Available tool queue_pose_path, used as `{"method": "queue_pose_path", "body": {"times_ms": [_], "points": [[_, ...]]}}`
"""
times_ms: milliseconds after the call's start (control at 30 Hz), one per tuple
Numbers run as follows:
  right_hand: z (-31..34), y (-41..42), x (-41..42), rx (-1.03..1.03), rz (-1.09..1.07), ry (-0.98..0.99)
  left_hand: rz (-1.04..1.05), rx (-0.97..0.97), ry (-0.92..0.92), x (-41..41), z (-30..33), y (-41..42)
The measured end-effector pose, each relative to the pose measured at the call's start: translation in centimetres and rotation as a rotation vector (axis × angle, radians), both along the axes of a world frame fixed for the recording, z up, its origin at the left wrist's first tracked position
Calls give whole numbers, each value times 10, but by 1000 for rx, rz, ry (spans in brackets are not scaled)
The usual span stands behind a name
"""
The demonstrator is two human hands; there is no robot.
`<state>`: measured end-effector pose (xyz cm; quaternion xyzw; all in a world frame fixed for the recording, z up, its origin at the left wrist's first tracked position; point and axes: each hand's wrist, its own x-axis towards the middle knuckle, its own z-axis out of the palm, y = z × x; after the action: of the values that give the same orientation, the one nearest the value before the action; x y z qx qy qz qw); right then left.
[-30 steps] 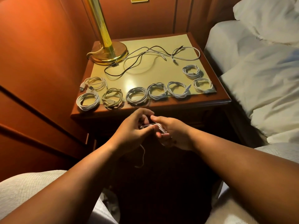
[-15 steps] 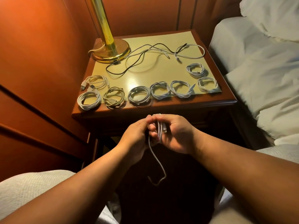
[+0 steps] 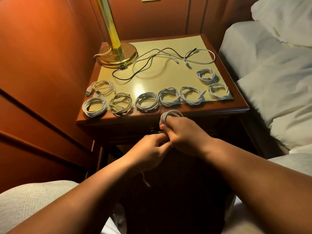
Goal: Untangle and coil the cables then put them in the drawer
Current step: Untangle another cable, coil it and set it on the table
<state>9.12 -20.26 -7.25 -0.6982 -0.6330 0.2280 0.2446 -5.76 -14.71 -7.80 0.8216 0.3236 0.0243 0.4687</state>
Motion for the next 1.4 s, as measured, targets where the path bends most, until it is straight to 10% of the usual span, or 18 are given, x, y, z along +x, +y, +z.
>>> {"method": "queue_pose_path", "body": {"times_ms": [67,233,333,600,867,1133,1400], "points": [[1,-2,1,-151,-35,-93,-73,378,6,-5,3,8],[12,-1,-4,-383,-68,186,39,429,-145,-10,8,21],[15,-3,-9,-550,-212,736,169,263,-223,-10,8,27],[13,-5,4,-673,-89,1095,172,-211,-379,-5,-1,25],[14,-5,3,-721,-90,1035,124,-175,-404,-1,-13,17],[16,-4,-3,-639,-116,1127,315,-623,-531,2,-13,5],[20,-4,-2,-304,24,1641,431,-909,-581,4,-12,2]]}}
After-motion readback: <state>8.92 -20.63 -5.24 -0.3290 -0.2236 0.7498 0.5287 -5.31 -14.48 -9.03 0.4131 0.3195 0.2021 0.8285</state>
